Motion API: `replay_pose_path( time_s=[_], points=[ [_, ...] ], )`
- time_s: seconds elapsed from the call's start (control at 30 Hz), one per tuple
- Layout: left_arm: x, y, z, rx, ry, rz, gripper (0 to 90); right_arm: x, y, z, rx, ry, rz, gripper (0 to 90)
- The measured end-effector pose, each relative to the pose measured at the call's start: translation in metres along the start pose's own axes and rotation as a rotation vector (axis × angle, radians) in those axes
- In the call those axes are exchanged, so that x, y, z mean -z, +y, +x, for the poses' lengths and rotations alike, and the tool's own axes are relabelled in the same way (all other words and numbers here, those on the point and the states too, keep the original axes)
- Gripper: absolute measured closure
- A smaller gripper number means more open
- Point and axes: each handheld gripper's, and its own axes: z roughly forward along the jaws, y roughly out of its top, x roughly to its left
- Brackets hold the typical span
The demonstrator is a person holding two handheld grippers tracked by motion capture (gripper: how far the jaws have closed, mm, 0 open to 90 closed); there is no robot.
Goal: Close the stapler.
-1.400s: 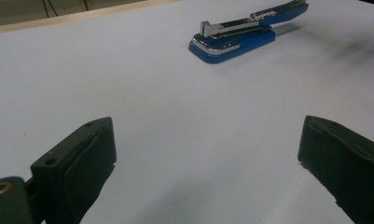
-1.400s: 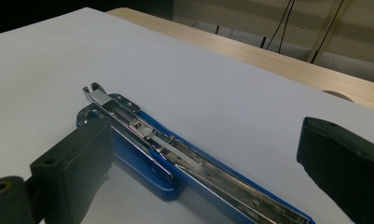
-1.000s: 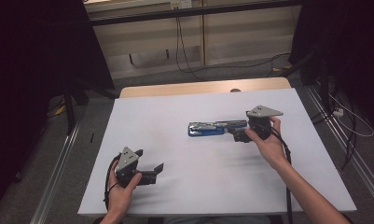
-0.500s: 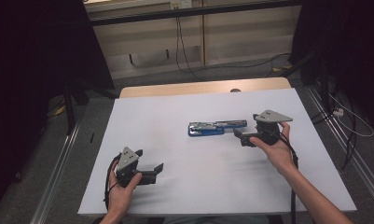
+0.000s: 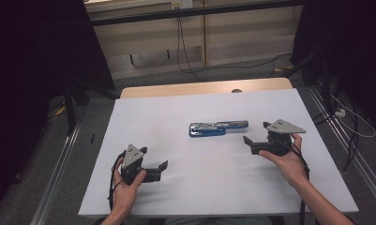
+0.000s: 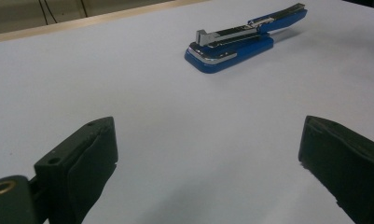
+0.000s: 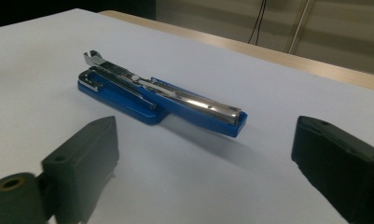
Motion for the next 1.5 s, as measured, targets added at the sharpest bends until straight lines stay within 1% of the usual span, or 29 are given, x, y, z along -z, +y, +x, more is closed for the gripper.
replay_pose_path(
  time_s=[0.07, 0.1, 0.13, 0.2, 0.27, 0.33, 0.37, 0.4, 0.43, 0.47, 0.53, 0.6, 0.67, 0.73, 0.8, 0.87, 0.93, 1.07, 1.1, 1.13, 1.17, 1.23, 1.27, 1.33, 1.37, 1.43, 1.5],
  points=[
    [-0.003, 0.003, -0.003, -0.016, -0.021, 0.000, 6.8, 0.003, -0.001, 0.001, -0.001, -0.003, -0.024, 14.3],
    [-0.005, 0.005, -0.006, -0.030, -0.017, -0.002, 6.7, 0.003, 0.000, 0.001, -0.004, -0.002, -0.037, 15.2],
    [-0.006, 0.007, -0.009, -0.035, -0.016, -0.013, 6.6, 0.002, 0.000, 0.001, -0.008, -0.001, -0.045, 15.2],
    [-0.010, 0.010, -0.014, -0.046, -0.017, -0.022, 6.6, -0.003, -0.002, 0.001, -0.024, 0.011, -0.035, 15.9],
    [-0.014, 0.013, -0.017, -0.056, -0.013, -0.021, 6.7, -0.007, -0.003, 0.002, -0.020, 0.011, -0.016, 18.2],
    [-0.020, 0.015, -0.018, -0.052, -0.011, -0.026, 6.8, -0.009, -0.004, 0.004, -0.009, 0.016, -0.003, 19.9],
    [-0.024, 0.015, -0.017, -0.053, -0.005, -0.021, 7.5, -0.009, -0.004, 0.004, -0.012, 0.022, 0.001, 21.8],
    [-0.027, 0.016, -0.016, -0.043, -0.012, -0.013, 9.2, -0.010, -0.004, 0.004, -0.015, 0.036, 0.005, 25.3],
    [-0.032, 0.016, -0.015, -0.018, -0.027, -0.013, 10.0, -0.010, -0.004, 0.005, -0.016, 0.050, 0.013, 27.1],
    [-0.036, 0.017, -0.013, -0.009, -0.034, -0.007, 10.0, -0.011, -0.005, 0.006, -0.006, 0.051, 0.022, 27.2],
    [-0.043, 0.020, -0.012, -0.003, -0.029, 0.008, 10.0, -0.013, -0.005, 0.007, 0.015, 0.056, 0.046, 30.9],
    [-0.050, 0.024, -0.011, 0.008, -0.029, 0.008, 10.0, -0.015, -0.006, 0.008, 0.002, 0.072, 0.052, 34.4],
    [-0.055, 0.028, -0.010, 0.027, -0.054, 0.015, 9.9, -0.016, -0.006, 0.008, 0.007, 0.073, 0.058, 38.5],
    [-0.060, 0.032, -0.010, 0.029, -0.077, 0.021, 9.3, -0.017, -0.006, 0.007, -0.005, 0.074, 0.056, 41.9],
    [-0.065, 0.036, -0.009, 0.026, -0.100, 0.007, 7.8, -0.017, -0.006, 0.008, 0.001, 0.072, 0.061, 44.0],
    [-0.070, 0.038, -0.010, 0.011, -0.090, -0.002, 7.7, -0.018, -0.006, 0.008, 0.002, 0.079, 0.063, 49.3],
    [-0.074, 0.040, -0.011, -0.002, -0.090, 0.003, 7.7, -0.018, -0.005, 0.008, 0.007, 0.079, 0.062, 54.1],
    [-0.080, 0.044, -0.011, 0.002, -0.084, -0.005, 7.3, -0.017, -0.004, 0.007, -0.009, 0.080, 0.060, 63.8],
    [-0.082, 0.045, -0.011, 0.008, -0.078, -0.012, 7.3, -0.017, -0.003, 0.007, -0.012, 0.078, 0.056, 67.2],
    [-0.084, 0.045, -0.010, 0.000, -0.078, -0.012, 7.2, -0.016, -0.003, 0.006, -0.014, 0.077, 0.053, 71.7],
    [-0.086, 0.045, -0.011, 0.008, -0.077, -0.016, 7.1, -0.016, -0.003, 0.006, -0.014, 0.078, 0.051, 76.6],
    [-0.088, 0.045, -0.010, 0.001, -0.069, -0.008, 7.1, -0.016, -0.003, 0.006, -0.006, 0.077, 0.048, 85.7],
    [-0.090, 0.044, -0.010, 0.012, -0.069, -0.012, 7.2, -0.017, -0.004, 0.006, -0.002, 0.085, 0.047, 89.2],
    [-0.094, 0.045, -0.010, 0.005, -0.056, 0.001, 7.2, -0.018, -0.004, 0.005, 0.003, 0.091, 0.051, 90.0],
    [-0.096, 0.046, -0.009, -0.005, -0.056, 0.008, 7.2, -0.019, -0.004, 0.005, 0.001, 0.095, 0.054, 90.0],
    [-0.100, 0.049, -0.009, -0.007, -0.051, 0.002, 8.1, -0.020, -0.005, 0.006, 0.006, 0.097, 0.067, 90.0],
    [-0.104, 0.052, -0.009, 0.006, -0.052, -0.011, 8.5, -0.021, -0.006, 0.005, 0.006, 0.097, 0.073, 90.0]
  ],
)
